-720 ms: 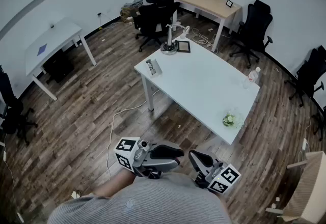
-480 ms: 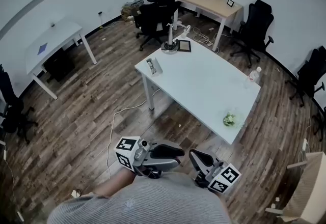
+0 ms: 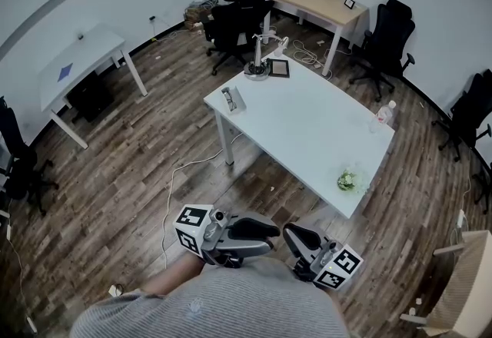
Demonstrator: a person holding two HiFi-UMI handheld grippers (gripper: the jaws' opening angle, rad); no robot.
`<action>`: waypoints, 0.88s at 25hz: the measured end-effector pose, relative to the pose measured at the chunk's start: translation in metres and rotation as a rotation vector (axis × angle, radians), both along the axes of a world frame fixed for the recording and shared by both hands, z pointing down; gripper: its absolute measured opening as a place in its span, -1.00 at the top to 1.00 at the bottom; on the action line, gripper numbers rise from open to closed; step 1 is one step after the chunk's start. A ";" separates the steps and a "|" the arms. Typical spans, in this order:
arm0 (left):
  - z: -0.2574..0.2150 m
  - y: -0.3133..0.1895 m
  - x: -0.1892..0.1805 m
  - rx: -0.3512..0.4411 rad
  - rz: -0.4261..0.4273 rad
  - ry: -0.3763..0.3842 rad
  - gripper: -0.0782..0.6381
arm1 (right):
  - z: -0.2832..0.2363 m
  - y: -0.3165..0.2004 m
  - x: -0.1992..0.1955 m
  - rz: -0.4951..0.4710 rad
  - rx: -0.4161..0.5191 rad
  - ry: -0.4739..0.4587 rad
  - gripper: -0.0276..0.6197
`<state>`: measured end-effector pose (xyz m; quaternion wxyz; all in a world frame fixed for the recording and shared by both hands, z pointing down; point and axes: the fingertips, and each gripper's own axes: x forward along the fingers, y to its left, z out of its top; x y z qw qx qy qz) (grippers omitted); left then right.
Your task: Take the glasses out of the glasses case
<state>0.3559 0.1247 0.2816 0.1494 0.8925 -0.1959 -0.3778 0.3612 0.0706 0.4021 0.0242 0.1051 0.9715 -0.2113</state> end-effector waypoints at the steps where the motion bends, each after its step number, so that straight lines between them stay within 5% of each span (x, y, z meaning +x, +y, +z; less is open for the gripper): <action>1: 0.000 0.000 0.001 0.000 0.003 -0.004 0.48 | 0.000 0.001 -0.002 -0.009 0.008 0.001 0.86; 7: 0.005 -0.002 -0.004 -0.002 0.000 -0.014 0.48 | 0.005 -0.003 -0.017 -0.024 0.021 0.010 0.85; 10: 0.012 -0.006 -0.019 -0.006 -0.040 -0.009 0.48 | 0.017 -0.009 -0.028 -0.037 0.015 0.031 0.66; 16: 0.018 -0.019 -0.090 0.016 -0.135 -0.032 0.48 | 0.017 -0.034 -0.083 -0.035 0.031 0.033 0.65; 22: 0.023 -0.044 -0.179 0.022 -0.048 -0.034 0.48 | 0.002 -0.068 -0.170 0.025 0.058 0.001 0.66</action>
